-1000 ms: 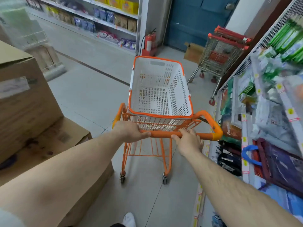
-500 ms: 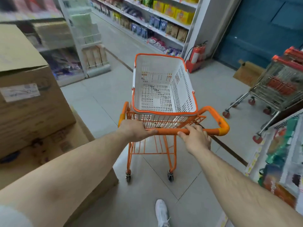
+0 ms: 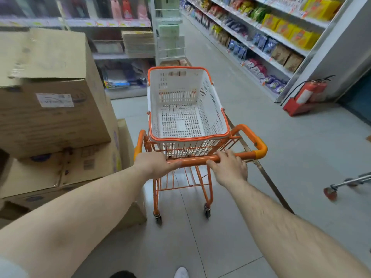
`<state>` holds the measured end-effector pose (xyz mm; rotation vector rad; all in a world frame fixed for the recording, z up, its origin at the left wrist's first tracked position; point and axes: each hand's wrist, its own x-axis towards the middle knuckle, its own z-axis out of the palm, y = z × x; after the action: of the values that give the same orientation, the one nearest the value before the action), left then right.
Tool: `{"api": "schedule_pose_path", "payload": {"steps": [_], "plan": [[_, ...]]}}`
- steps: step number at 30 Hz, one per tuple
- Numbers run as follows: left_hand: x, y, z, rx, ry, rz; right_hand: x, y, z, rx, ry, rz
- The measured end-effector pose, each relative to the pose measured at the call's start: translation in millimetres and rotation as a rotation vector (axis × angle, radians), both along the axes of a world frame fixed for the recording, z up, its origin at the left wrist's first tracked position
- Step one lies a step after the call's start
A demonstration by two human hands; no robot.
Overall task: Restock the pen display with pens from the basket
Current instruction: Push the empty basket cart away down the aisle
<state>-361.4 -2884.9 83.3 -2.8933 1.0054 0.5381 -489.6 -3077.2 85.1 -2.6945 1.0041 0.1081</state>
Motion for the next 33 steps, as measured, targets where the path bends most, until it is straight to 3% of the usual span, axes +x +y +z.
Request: {"api": "schedule_pose_path", "payload": {"steps": [24,28,33], "plan": [[18.9,13.5,3.4,0.002,0.061,0.31,70.7,-5.4,5.4,0.023,0.067,0.191],[22.2,12.4,-0.5,0.002,0.065,0.319,74.9,-7.3,12.3,-0.051,0.131,0.228],[34.1,5.0,14.6,0.008,0.212,0.293,89.1,-8.2,40.0,-0.105,0.307,0.244]]}}
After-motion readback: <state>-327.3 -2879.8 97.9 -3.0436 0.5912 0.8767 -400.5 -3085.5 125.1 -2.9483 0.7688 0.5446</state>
